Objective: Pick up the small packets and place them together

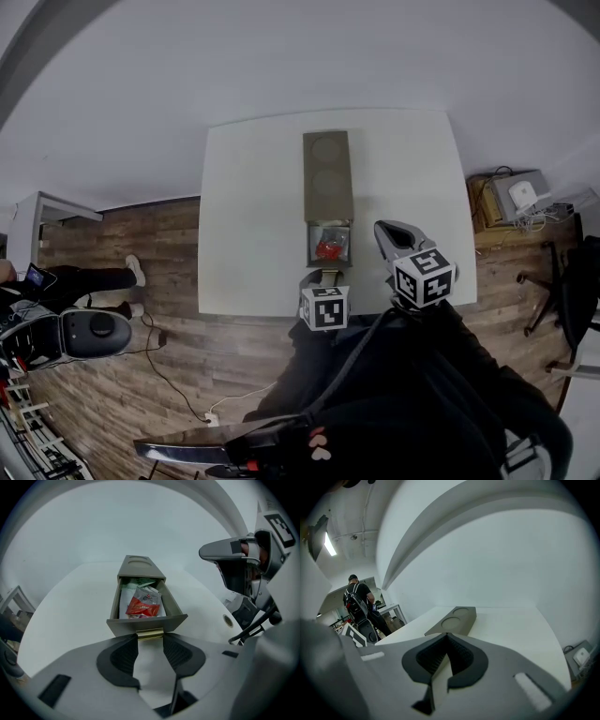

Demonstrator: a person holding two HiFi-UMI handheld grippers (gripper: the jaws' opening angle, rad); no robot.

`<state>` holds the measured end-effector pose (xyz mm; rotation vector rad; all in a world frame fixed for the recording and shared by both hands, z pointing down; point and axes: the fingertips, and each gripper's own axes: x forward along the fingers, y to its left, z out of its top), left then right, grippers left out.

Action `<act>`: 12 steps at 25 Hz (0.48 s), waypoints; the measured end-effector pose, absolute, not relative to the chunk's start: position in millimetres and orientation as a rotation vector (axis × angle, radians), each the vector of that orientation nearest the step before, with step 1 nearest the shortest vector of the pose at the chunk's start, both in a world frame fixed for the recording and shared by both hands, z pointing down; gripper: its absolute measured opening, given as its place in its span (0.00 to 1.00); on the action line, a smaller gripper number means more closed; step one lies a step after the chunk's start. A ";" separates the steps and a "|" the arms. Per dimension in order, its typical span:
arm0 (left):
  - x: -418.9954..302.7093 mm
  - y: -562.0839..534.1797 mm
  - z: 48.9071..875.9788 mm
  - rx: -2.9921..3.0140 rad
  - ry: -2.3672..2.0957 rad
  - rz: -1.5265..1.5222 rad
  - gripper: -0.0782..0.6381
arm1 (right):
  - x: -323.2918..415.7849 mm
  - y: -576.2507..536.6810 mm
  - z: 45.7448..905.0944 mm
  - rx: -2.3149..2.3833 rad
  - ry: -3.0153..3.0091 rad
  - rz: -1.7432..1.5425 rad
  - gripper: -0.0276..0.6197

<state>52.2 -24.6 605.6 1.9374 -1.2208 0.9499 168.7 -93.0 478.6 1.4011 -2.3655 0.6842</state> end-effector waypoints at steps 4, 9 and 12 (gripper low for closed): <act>50.1 -10.4 605.8 1.945 -1.215 0.938 0.35 | 163.2 -86.6 475.2 1.374 -2.404 0.677 0.03; 46.7 -3.0 605.3 1.942 -1.204 0.933 0.34 | 156.8 -85.4 476.5 1.334 -2.418 0.666 0.03; 45.4 6.3 605.2 1.926 -1.193 0.929 0.34 | 155.6 -83.1 478.5 1.318 -2.415 0.659 0.03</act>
